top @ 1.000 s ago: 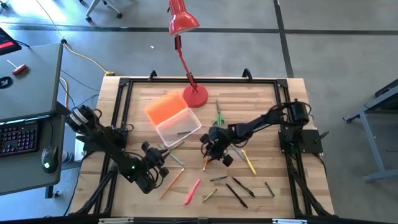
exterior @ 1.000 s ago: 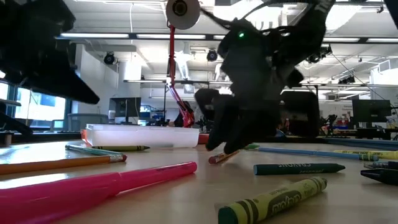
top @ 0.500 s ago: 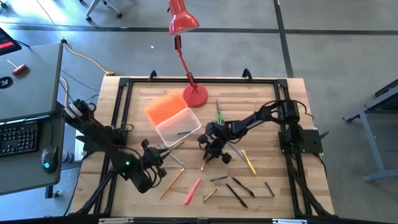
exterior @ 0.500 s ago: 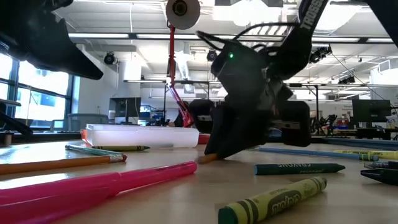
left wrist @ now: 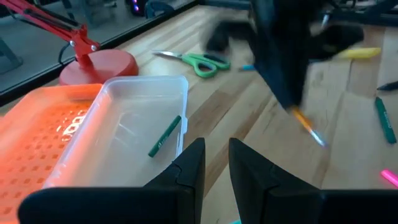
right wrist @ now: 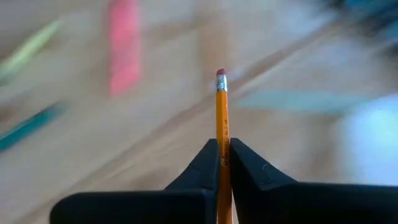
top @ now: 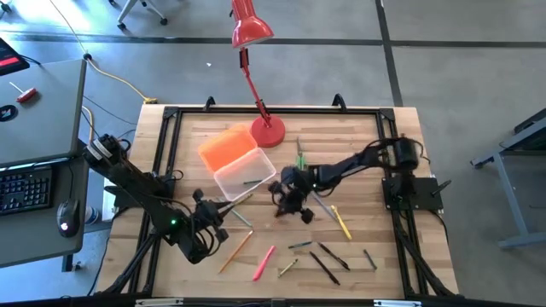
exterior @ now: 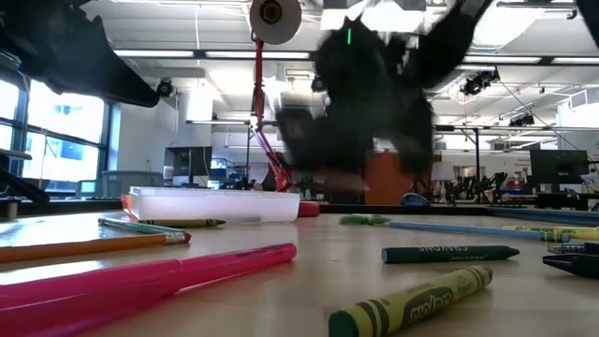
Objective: Pick & place school supplies into a supply box
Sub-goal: Put the top orange pencil into the orange supply box
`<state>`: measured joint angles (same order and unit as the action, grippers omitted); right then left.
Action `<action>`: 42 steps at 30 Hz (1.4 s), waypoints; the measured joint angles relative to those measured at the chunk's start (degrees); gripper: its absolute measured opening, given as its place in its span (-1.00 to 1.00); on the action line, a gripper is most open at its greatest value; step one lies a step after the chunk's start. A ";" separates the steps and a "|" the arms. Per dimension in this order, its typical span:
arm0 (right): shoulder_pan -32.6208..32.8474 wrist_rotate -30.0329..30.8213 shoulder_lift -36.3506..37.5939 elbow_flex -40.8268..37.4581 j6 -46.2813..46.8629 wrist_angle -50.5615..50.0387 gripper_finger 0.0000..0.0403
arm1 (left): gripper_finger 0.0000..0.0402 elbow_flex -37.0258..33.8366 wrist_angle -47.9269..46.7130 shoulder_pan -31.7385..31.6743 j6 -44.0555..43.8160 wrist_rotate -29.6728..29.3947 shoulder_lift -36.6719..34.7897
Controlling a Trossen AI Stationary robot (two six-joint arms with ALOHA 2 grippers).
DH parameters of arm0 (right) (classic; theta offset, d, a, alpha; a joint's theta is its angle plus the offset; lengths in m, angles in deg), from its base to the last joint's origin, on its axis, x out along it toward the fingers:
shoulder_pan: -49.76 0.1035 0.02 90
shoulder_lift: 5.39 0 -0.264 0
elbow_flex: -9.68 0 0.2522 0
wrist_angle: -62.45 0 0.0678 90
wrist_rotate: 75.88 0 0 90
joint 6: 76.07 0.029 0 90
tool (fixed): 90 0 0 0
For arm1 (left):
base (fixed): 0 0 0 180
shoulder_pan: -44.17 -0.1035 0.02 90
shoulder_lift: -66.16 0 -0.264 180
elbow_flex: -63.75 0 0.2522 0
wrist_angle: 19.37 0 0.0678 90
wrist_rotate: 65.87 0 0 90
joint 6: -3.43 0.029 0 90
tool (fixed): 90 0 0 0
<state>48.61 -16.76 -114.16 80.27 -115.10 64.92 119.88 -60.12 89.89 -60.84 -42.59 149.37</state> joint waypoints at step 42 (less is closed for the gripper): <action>-9.54 21.60 -24.85 37.23 -8.59 -10.50 -0.80 | -0.50 0.00 -1.90 0.03 25.03 8.70 -27.11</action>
<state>39.07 4.84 -139.01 117.50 -123.69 54.42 119.88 -62.01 89.92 -35.81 -33.90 122.26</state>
